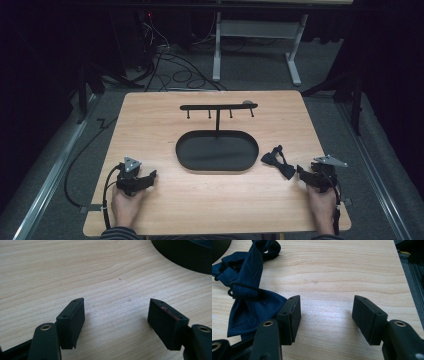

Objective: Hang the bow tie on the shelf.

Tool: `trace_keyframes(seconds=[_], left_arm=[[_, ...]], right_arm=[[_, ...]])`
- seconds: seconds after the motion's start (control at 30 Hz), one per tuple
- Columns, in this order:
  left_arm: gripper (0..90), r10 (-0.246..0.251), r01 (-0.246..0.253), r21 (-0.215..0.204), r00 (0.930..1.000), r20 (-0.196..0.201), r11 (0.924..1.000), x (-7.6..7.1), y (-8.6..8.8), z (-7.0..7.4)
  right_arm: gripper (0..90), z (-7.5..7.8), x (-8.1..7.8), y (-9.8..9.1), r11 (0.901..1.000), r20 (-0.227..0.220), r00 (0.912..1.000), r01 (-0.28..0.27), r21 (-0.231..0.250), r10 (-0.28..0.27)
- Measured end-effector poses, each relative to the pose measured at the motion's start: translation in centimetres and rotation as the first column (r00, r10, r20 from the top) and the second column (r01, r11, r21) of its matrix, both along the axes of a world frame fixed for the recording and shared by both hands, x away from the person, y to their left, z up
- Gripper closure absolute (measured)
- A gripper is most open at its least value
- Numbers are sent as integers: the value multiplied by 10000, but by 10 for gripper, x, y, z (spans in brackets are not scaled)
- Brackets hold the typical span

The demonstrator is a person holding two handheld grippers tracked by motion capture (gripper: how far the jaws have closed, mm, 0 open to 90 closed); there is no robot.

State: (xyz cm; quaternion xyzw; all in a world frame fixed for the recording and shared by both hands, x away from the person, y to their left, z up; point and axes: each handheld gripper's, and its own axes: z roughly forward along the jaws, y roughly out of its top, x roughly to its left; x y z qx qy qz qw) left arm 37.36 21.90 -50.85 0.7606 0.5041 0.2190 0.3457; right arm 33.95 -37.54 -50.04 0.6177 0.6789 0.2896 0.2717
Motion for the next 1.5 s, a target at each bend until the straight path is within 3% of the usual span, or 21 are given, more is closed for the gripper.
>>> trace_keyframes(seconds=[1.17,1.5], left_arm=[[306,5,-5,-23,10000,-19,10000,-1,0,0],[308,12,-12,-23,10000,-15,10000,-1,0,0]], right_arm=[[397,0,-2,3,9990,0,9990,-445,-58,445],[457,0,-5,1,9994,53,9994,-338,-94,339]])
